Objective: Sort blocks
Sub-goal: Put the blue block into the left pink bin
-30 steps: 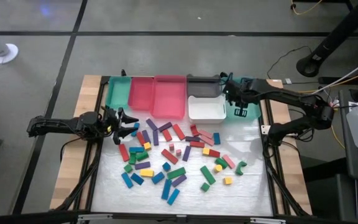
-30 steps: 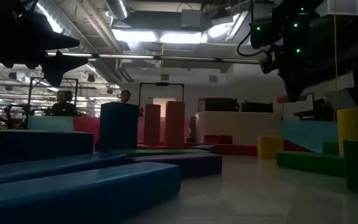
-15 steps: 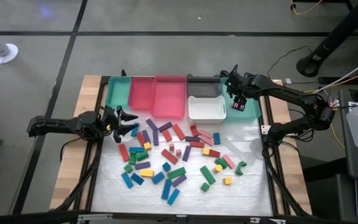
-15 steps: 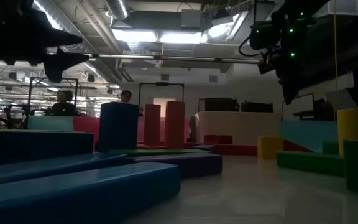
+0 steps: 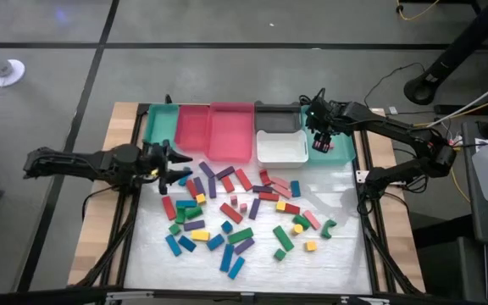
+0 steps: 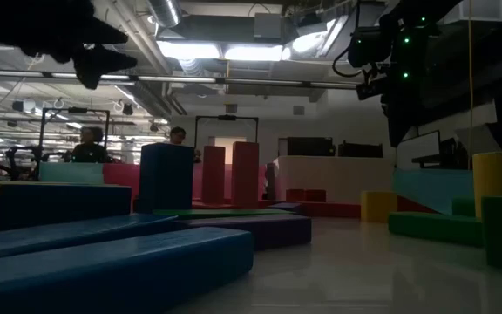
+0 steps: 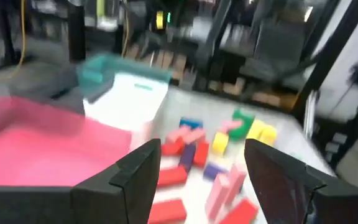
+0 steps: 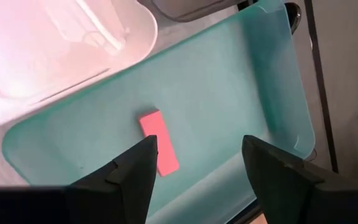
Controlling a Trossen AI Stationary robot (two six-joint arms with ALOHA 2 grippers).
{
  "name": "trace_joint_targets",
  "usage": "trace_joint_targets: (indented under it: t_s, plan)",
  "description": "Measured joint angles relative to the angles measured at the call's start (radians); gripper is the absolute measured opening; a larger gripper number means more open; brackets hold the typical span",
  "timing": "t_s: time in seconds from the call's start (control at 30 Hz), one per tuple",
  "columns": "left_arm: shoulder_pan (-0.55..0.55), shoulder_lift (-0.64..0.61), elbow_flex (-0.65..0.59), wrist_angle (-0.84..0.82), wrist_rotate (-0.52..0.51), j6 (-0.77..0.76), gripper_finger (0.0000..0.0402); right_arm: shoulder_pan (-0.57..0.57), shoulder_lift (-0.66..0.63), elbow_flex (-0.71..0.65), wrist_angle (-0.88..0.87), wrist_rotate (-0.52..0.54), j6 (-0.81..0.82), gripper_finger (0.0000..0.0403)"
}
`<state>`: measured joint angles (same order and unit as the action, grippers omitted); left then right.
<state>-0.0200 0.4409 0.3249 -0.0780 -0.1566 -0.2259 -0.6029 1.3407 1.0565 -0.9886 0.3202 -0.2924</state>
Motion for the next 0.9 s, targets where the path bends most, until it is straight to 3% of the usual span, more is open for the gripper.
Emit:
trace_joint_targets:
  t_s: [0.23,0.5,0.7,0.9]
  plan:
    - [0.0,0.262,0.227,-0.368,-0.003,-0.16,0.0221,0.0,0.0,0.0,0.0,0.0,0.0,0.0237]
    - [0.001,0.496,0.314,-0.691,-0.004,-0.511,0.0221,0.0,0.0,0.0,0.0,0.0,0.0,0.0237]
    - [0.003,0.645,0.315,-0.771,-0.016,-0.646,0.0221,0.0,0.0,0.0,0.0,0.0,0.0,0.0237]
    - [0.003,0.766,0.315,-0.77,-0.127,-0.822,0.0221,0.0,0.0,0.0,0.0,0.0,0.0,0.0237]
